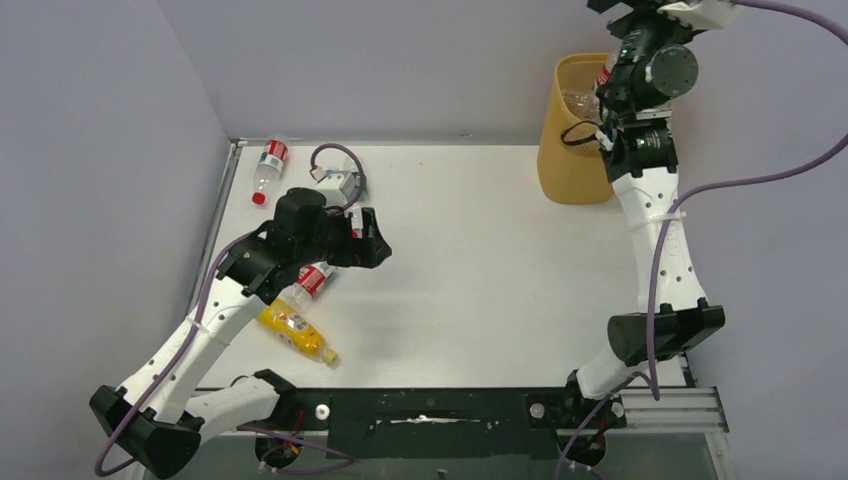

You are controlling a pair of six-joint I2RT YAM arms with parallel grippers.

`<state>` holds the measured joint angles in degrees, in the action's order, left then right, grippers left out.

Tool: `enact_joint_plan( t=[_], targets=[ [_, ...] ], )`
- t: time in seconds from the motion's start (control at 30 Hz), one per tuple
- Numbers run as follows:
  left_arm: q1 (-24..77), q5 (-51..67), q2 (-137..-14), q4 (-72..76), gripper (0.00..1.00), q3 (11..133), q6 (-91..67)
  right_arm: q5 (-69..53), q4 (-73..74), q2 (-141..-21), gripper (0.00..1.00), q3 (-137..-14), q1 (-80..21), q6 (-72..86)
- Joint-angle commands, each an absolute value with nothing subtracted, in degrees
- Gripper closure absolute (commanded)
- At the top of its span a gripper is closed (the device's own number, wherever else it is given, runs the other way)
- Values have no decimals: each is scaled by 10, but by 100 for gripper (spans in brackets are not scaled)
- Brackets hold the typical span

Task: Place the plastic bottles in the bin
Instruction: Place the plastic bottle in the trash bin, then pick up the plastic bottle at the center of the board.

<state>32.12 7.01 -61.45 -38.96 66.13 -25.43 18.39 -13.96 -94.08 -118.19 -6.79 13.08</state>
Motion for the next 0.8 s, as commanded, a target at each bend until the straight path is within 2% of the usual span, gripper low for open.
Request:
enact_joint_plan(
  t=[0.0,0.4,0.77],
  targets=[
    [316,38,-594,-410,14,671,-280,147,-80,-898,2,-1116,-124,111],
    [311,-94,-574,-539,14,653,-440,53,118,-790,1,-997,-223,177],
    [308,-193,-574,-616,13,615,-556,-59,221,-797,5,-899,-315,221]
  ],
)
